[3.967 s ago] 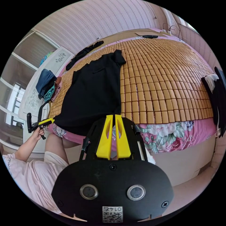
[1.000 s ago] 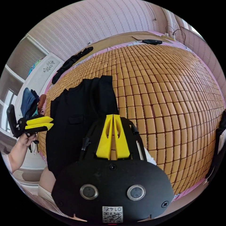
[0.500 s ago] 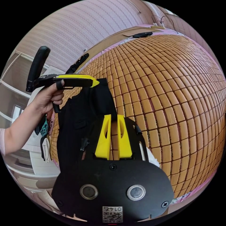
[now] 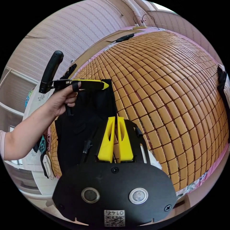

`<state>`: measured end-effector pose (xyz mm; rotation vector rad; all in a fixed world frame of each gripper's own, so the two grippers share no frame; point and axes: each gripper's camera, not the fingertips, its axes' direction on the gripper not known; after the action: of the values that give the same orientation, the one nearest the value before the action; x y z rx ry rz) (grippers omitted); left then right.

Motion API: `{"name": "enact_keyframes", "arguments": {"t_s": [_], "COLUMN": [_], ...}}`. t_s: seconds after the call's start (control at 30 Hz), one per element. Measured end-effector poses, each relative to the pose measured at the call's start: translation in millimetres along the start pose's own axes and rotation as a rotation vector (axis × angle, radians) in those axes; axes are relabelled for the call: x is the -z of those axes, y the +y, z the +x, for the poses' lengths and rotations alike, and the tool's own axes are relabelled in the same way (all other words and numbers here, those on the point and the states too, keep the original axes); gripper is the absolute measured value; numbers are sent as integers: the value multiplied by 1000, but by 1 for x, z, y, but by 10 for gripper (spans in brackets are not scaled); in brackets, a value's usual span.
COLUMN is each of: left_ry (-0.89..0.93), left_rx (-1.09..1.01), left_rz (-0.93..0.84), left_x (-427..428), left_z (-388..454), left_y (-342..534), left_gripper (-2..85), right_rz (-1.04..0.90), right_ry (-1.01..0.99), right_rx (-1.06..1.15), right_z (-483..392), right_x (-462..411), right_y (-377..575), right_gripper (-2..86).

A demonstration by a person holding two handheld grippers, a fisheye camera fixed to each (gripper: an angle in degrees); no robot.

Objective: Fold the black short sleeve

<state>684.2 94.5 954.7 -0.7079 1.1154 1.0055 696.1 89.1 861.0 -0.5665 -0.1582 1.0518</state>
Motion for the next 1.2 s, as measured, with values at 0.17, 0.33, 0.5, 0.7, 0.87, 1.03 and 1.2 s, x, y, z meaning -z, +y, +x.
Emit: {"name": "enact_keyframes", "arguments": {"t_s": [0.17,0.33,0.5,0.7,0.87,1.03,1.2], "left_ry": [-44,-203,-275,-245,-231,-223,-159], "left_rx": [95,356,622,762,750,713,751], "left_rz": [132,210,148,114,217,207,176], "left_x": [71,132,151,154,164,145,136], "left_z": [-42,-89,-112,-128,-134,-147,-176], "left_y": [58,211,368,468,499,501,530], "left_gripper": [85,73,69,72,73,73,55], "right_rz": [-12,5,-71,-213,-271,-330,-388], "right_ry": [83,69,-111,-328,-236,-126,-202], "right_rx": [43,125,372,591,780,806,839], "right_z": [-3,-10,-84,-198,-276,-295,-291], "right_x": [-10,-8,-54,-153,-243,-328,-346], "right_y": [-12,-10,-13,-32,-38,-54,-63], "right_gripper": [3,5,27,55,70,63,12]}}
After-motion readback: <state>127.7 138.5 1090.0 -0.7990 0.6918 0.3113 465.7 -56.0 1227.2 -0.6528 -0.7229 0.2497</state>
